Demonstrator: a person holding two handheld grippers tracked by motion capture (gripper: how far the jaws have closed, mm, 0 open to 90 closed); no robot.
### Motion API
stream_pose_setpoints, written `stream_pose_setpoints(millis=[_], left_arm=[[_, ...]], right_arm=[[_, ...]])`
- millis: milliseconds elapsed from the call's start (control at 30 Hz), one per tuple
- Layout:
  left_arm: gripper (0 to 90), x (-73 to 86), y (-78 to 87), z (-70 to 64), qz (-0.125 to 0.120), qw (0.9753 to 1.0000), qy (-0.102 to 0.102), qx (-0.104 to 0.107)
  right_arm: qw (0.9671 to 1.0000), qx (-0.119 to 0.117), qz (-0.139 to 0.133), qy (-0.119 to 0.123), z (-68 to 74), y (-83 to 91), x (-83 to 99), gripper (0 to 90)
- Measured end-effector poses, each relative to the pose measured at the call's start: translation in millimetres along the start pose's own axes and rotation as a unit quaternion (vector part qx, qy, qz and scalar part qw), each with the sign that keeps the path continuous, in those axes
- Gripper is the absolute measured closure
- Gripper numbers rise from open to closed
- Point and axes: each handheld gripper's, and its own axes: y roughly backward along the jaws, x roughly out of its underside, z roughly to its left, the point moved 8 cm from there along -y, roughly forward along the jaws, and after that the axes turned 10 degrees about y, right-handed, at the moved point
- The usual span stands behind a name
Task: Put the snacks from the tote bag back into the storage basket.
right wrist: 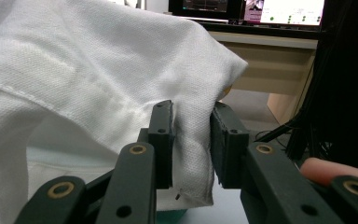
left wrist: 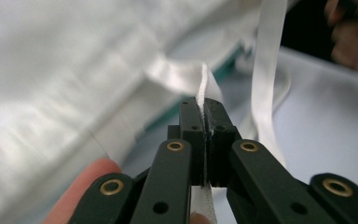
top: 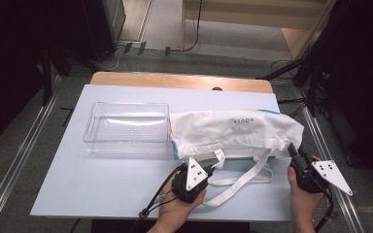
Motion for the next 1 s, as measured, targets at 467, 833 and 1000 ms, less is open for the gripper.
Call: stream_pose_setpoints(millis=[467,833,1000], left_arm=[[90.0,-110.6,21.7,48.9,-0.123,0.9917,0.028,-0.021],[89.9,-123.5,21.4,61.7,-0.141,0.9887,0.042,-0.028],[89.9,-122.8,22.8,66.2,-0.141,0.9886,0.043,-0.032]], right_arm=[[0.998,-0.013,0.038,-0.048,6.3,22.4,12.5,26.6],[0.9836,-0.108,0.091,-0.112,64.2,2.6,27.0,27.3],[0.9783,-0.107,0.097,-0.148,80.7,-9.9,24.1,37.2]])
